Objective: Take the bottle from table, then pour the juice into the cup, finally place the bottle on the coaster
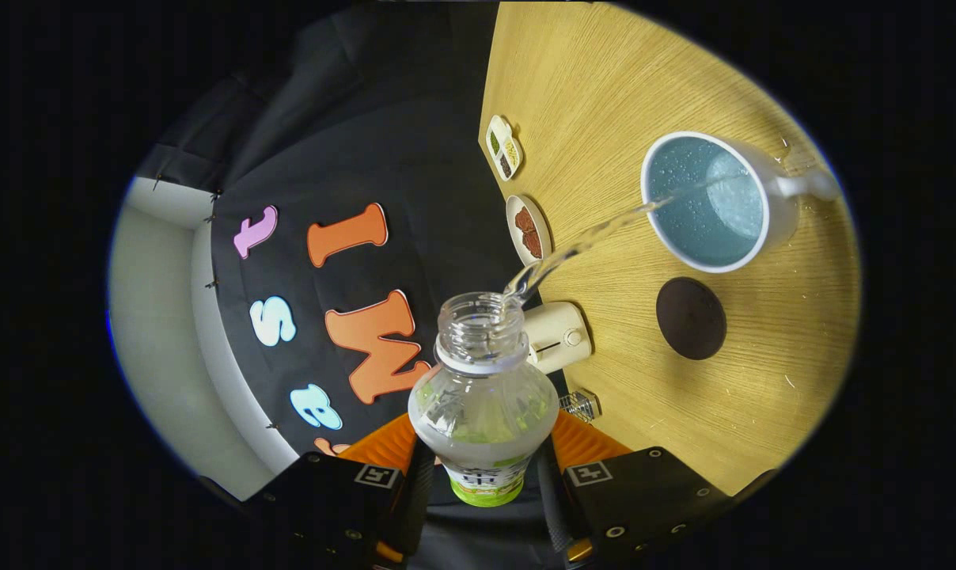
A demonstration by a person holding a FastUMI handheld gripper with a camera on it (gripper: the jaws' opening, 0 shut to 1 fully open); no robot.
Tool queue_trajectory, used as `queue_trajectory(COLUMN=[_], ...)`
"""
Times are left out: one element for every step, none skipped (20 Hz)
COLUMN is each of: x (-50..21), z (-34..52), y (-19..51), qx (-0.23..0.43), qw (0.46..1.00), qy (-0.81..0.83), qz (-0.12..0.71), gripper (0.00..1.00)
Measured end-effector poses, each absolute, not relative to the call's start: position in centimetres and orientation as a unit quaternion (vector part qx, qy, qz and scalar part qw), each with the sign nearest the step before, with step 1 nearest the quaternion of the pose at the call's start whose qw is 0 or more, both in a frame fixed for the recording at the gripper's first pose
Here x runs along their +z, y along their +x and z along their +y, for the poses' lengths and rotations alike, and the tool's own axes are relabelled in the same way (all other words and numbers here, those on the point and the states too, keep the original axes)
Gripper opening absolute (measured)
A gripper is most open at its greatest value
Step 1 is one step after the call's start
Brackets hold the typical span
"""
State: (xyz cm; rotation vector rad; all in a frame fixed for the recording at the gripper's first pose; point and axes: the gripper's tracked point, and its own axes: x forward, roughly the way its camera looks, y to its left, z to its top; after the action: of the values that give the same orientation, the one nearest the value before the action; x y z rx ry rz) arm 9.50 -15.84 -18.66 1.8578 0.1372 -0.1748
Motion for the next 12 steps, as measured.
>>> queue_trajectory(x=[-18.56, -18.61, -18.63, -18.44, -18.43, -18.49, -18.46, -18.32, -18.11, -17.97, -17.96, -17.85], z=[-15.86, -15.84, -15.64, -15.71, -15.75, -15.72, -15.62, -15.54, -15.57, -15.53, -15.64, -15.74], y=[9.41, 9.47, 9.43, 9.44, 9.49, 9.56, 9.59, 9.57, 9.61, 9.64, 9.7, 9.58], qx=[-0.075, -0.075, -0.075, -0.075, -0.076, -0.078, -0.078, -0.077, -0.075, -0.074, -0.075, -0.075], qw=[0.592, 0.589, 0.585, 0.581, 0.579, 0.578, 0.578, 0.577, 0.576, 0.572, 0.566, 0.558], qy=[0.8, 0.802, 0.805, 0.808, 0.81, 0.81, 0.81, 0.811, 0.812, 0.815, 0.819, 0.824], qz=[0.059, 0.06, 0.063, 0.062, 0.062, 0.063, 0.064, 0.064, 0.063, 0.063, 0.061, 0.06], gripper=[0.62, 0.62, 0.62, 0.62, 0.62, 0.62, 0.62, 0.62, 0.62, 0.62, 0.62, 0.62])
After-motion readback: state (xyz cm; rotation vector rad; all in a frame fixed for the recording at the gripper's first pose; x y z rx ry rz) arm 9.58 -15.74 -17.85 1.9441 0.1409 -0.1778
